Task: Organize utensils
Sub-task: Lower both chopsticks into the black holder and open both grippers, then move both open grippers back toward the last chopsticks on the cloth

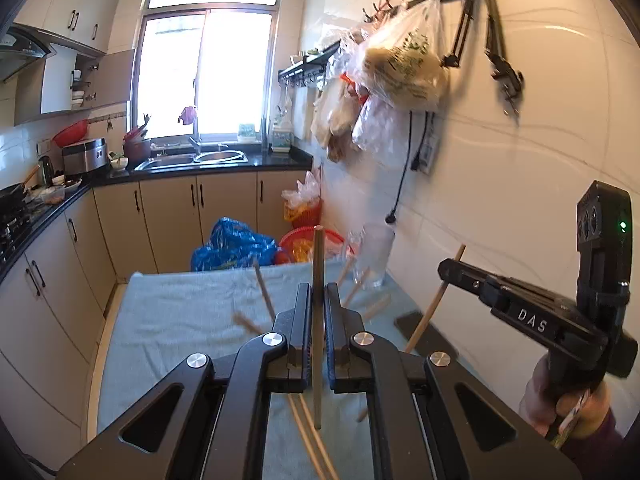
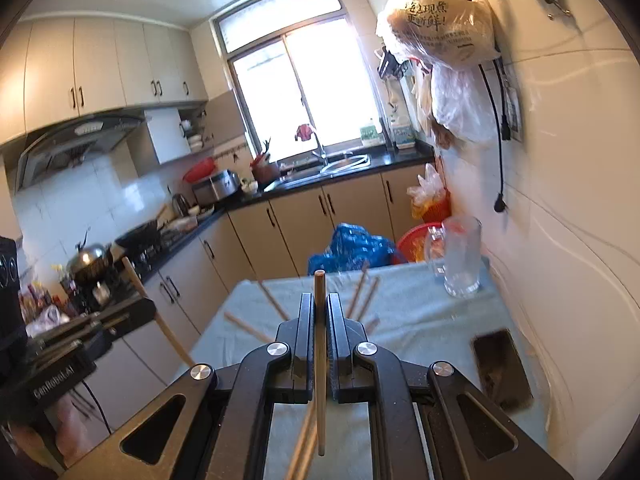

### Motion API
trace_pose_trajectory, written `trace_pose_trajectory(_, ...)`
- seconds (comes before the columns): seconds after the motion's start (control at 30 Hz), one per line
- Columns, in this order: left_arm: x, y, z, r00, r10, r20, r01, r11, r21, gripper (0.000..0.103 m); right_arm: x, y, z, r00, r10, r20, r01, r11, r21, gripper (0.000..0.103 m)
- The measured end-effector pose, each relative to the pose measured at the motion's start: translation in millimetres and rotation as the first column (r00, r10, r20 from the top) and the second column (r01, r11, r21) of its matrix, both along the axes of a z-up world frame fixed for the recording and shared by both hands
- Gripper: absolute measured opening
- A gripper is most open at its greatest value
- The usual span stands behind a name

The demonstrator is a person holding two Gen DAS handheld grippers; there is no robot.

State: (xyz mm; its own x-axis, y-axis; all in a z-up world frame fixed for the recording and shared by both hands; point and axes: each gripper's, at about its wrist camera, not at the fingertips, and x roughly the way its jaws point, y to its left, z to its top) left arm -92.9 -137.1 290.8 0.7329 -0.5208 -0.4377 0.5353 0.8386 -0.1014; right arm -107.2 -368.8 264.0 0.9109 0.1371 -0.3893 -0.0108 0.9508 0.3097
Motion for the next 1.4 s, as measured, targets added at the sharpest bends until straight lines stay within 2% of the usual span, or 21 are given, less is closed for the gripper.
trace_pose_trajectory(0.1,25,-9,12,0.999,0.038,0.014,-0.037,0.999,-0.023,0.006,24,0,15,0.999,-0.015,0.029,0.015,1.000,0.012,0.007)
trace_pose_trajectory(0.2,51,-16,18,0.997,0.072,0.021,-0.071,0.997,-0.039,0.006,45,2,27,0.997,-0.045,0.064,0.046,0.999,-0.013,0.007)
trace_pose_trajectory(0.33,85,-29,14,0.995,0.101,0.007,-0.100,0.994,-0.036,0.006,73,3,32,0.993,-0.073,0.089,0.076,0.997,-0.027,0.007)
trace_pose_trajectory(0.5,123,-45,-16,0.991,0.106,-0.086,-0.107,0.994,-0.010,0.005,107,6,15,0.994,-0.096,0.055,0.099,0.993,-0.058,0.007)
trace_pose_trajectory(0.7,152,-56,-58,0.975,0.124,-0.187,-0.118,0.992,0.042,0.006,140,-1,-25,0.993,-0.095,-0.065,0.093,0.995,-0.036,0.007)
trace_pose_trajectory(0.87,145,-53,-63,0.981,0.122,-0.154,-0.115,0.992,0.053,0.008,152,-14,-47,0.987,-0.091,-0.135,0.096,0.995,0.026,0.009)
trace_pose_trajectory(0.9,142,-53,-61,0.983,0.118,-0.142,-0.111,0.992,0.056,0.013,154,-16,-49,0.986,-0.093,-0.140,0.098,0.995,0.029,0.011)
trace_pose_trajectory(0.93,139,-54,-58,0.985,0.116,-0.129,-0.109,0.992,0.057,0.024,154,-17,-50,0.985,-0.097,-0.142,0.102,0.994,0.028,0.018)
trace_pose_trajectory(0.97,136,-54,-56,0.986,0.116,-0.120,-0.110,0.992,0.054,0.030,153,-18,-50,0.985,-0.098,-0.140,0.103,0.994,0.029,0.027)
trace_pose_trajectory(1.0,129,-51,-52,0.988,0.112,-0.102,-0.108,0.993,0.047,0.040,151,-19,-48,0.986,-0.098,-0.135,0.103,0.994,0.029,0.030)
trace_pose_trajectory(1.03,124,-48,-48,0.990,0.110,-0.089,-0.106,0.993,0.042,0.042,149,-19,-47,0.987,-0.100,-0.129,0.104,0.994,0.027,0.033)
trace_pose_trajectory(1.13,104,-38,-38,0.994,0.098,-0.054,-0.096,0.995,0.039,0.047,139,-19,-38,0.989,-0.094,-0.110,0.097,0.995,0.018,0.038)
trace_pose_trajectory(1.27,77,-18,-29,0.995,0.087,-0.053,-0.087,0.996,0.008,0.053,117,-18,-25,0.992,-0.089,-0.087,0.090,0.996,0.011,0.046)
trace_pose_trajectory(1.4,49,8,-27,0.994,0.092,-0.056,-0.093,0.995,-0.021,0.058,90,-16,-19,0.993,-0.083,-0.078,0.084,0.996,0.004,0.051)
